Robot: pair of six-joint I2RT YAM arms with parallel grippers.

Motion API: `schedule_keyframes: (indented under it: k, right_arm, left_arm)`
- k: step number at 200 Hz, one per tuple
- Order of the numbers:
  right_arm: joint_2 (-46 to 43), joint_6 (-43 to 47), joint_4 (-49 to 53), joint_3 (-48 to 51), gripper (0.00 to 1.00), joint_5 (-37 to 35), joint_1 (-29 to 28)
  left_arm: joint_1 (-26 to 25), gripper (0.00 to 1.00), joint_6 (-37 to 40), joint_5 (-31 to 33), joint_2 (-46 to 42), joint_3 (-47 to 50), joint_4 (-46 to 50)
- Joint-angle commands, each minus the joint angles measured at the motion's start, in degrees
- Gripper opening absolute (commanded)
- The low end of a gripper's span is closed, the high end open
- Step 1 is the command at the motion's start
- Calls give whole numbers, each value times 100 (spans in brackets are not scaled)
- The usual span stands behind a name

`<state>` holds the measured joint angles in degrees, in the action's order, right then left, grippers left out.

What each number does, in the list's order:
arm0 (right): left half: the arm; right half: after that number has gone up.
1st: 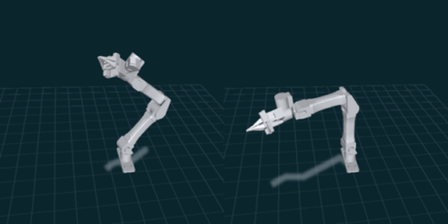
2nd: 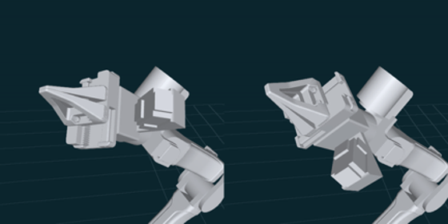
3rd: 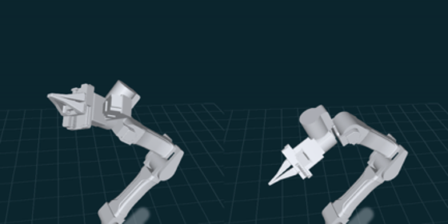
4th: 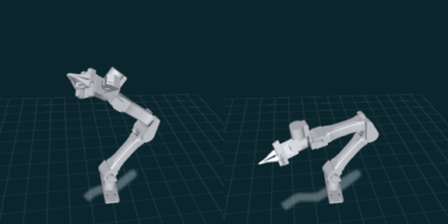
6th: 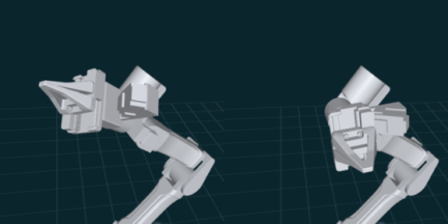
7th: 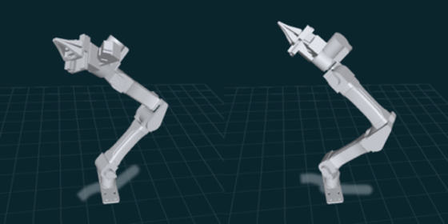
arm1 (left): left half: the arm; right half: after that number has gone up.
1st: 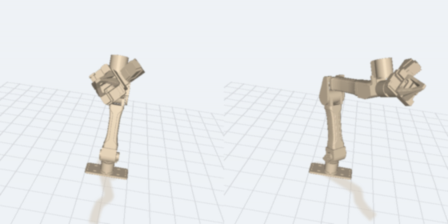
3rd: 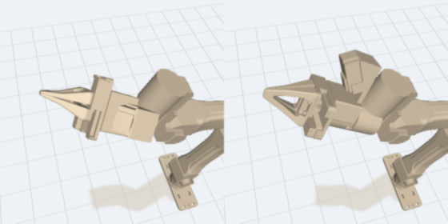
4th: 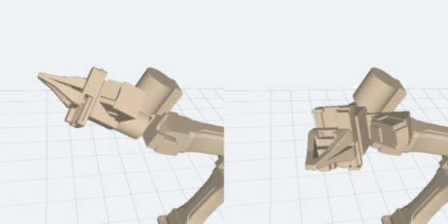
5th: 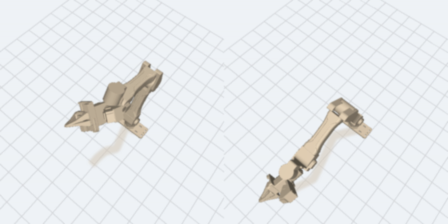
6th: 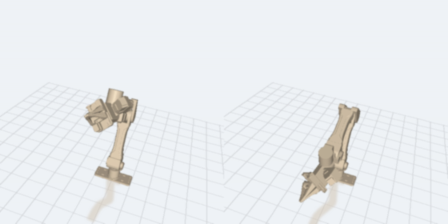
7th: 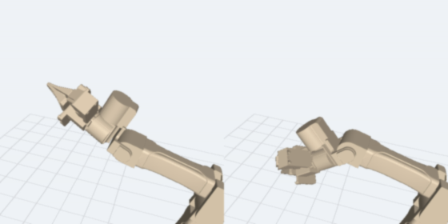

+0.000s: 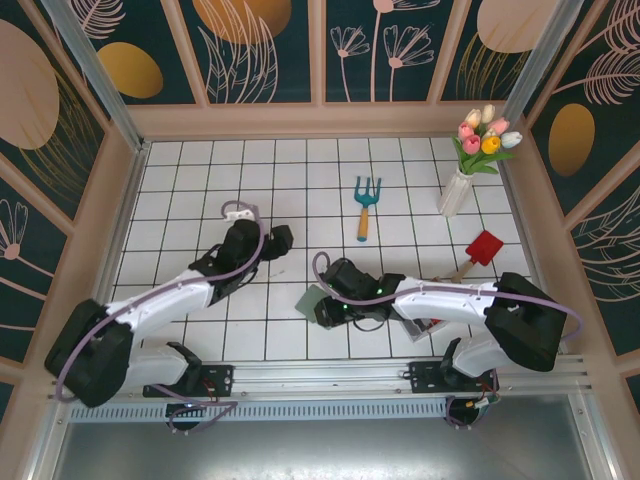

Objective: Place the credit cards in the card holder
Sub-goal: Rotate the card holder at the bottom-center of the table.

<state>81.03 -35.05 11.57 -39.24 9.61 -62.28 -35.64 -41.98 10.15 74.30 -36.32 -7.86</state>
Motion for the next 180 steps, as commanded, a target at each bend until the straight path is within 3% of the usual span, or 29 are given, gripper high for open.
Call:
schedule_keyframes:
  k: [1,32,97,138,180]
  right_arm:
    - [-45,-303,-130,163,28,-83,-27]
    - [146,-359,164,244,26,-829,391]
    - [533,290,-364,64,26,-674,1508]
    - [871,-8,-610,-152,26,-586,1545]
    - [-158,-597,-412,63,31,-592,1511]
  left_arm:
    - [15,87,390,-781,508,-545,114]
    - [22,82,420,-1240,992,-766,179]
    - [11,69,715,-2843,1727,-940,-89]
    - [0,63,637,-3768,1869,-628,-227]
    - [-65,63,580,-4269,2019,-490,-294]
